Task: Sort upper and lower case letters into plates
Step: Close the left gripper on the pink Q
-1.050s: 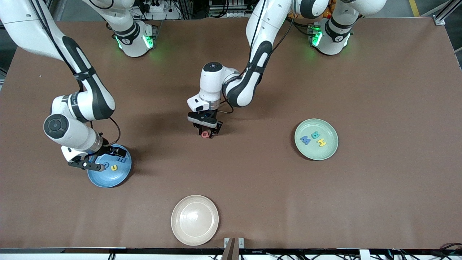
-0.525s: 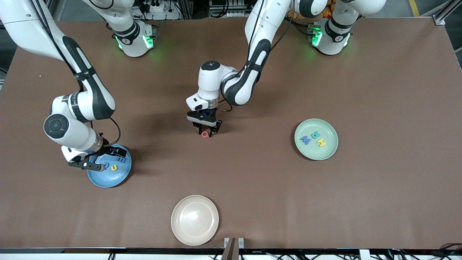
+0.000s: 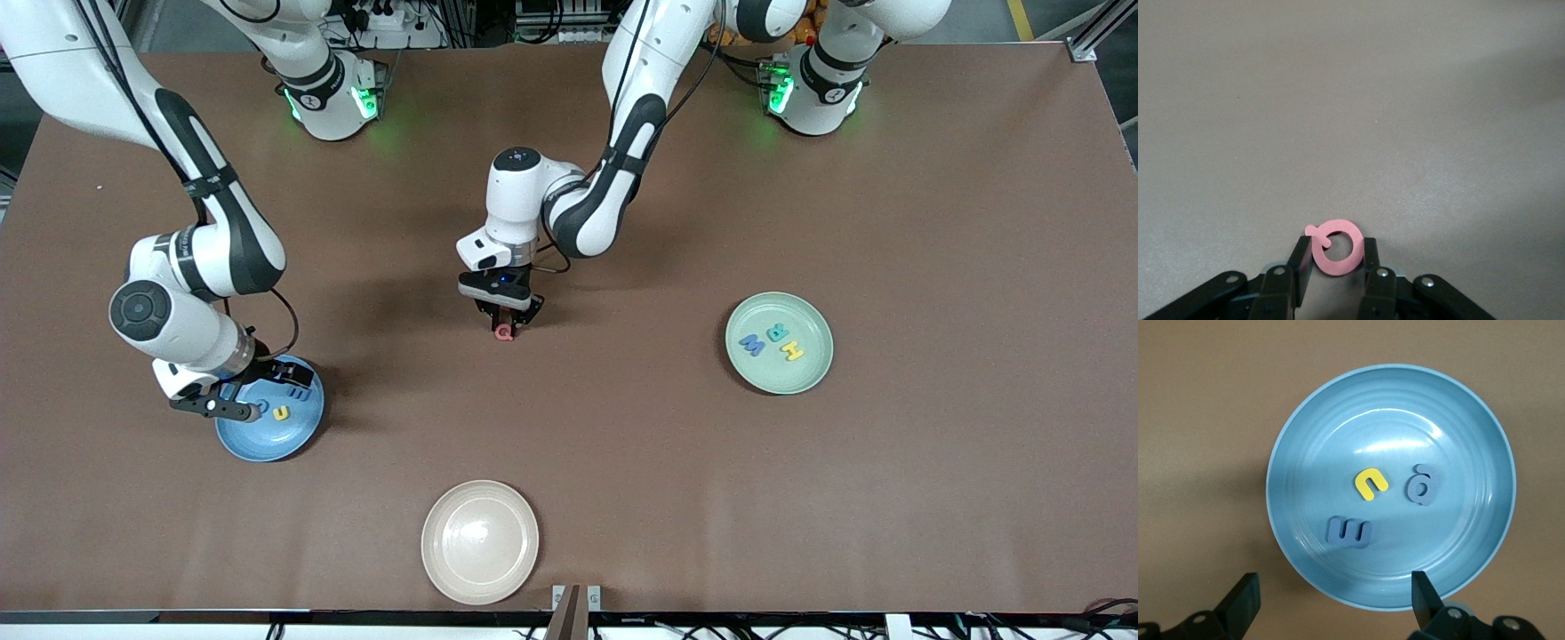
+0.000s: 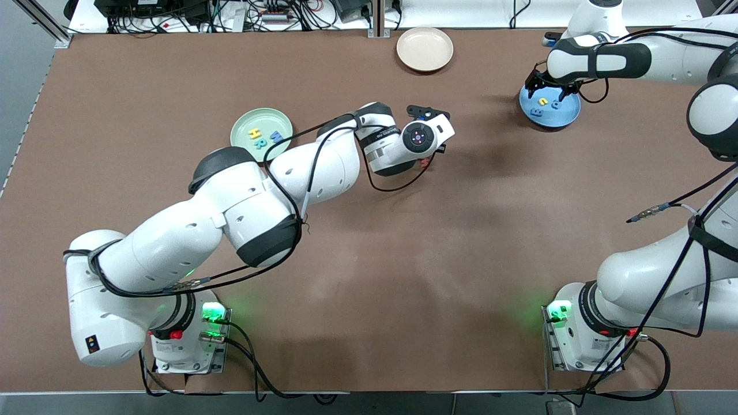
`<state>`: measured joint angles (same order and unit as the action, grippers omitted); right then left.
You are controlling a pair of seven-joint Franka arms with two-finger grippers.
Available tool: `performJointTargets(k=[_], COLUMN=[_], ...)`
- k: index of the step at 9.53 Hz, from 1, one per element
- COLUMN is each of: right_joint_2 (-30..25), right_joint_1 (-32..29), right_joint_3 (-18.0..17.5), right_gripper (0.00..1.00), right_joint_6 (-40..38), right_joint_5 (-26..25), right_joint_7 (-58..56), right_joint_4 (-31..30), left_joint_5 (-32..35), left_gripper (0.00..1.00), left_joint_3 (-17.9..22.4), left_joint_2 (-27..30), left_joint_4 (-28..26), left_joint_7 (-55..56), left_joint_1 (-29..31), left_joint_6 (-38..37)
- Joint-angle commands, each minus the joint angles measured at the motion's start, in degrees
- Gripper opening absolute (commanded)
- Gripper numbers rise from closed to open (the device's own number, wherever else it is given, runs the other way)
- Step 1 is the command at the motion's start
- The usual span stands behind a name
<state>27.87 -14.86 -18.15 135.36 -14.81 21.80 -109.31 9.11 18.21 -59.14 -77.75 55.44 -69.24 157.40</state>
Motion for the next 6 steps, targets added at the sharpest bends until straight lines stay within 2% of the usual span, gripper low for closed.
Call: performJointTargets(k=[1,6], right_joint_2=[0.25,-0.54], right_joint_1=[0.18,0.18], right_joint_3=[-0.22,-0.48], right_gripper=[1.00,1.00], right_joint_6=[-0.80,-0.88], right_joint_5=[-1.10,-1.01], right_joint_7=[0.88,0.88], right_joint_4=[0.85,0.85], left_joint_5=[1.17,0.91], left_gripper=[0.27,0.21], left_joint_3=[0.51,0.51], left_joint_2=[-2.21,-1.33], left_joint_4=[1.20,1.20], left_joint_7=[2.57,2.31], left_joint_1=[-0.72,-0.54], left_joint_6=[-0.77,-0.86])
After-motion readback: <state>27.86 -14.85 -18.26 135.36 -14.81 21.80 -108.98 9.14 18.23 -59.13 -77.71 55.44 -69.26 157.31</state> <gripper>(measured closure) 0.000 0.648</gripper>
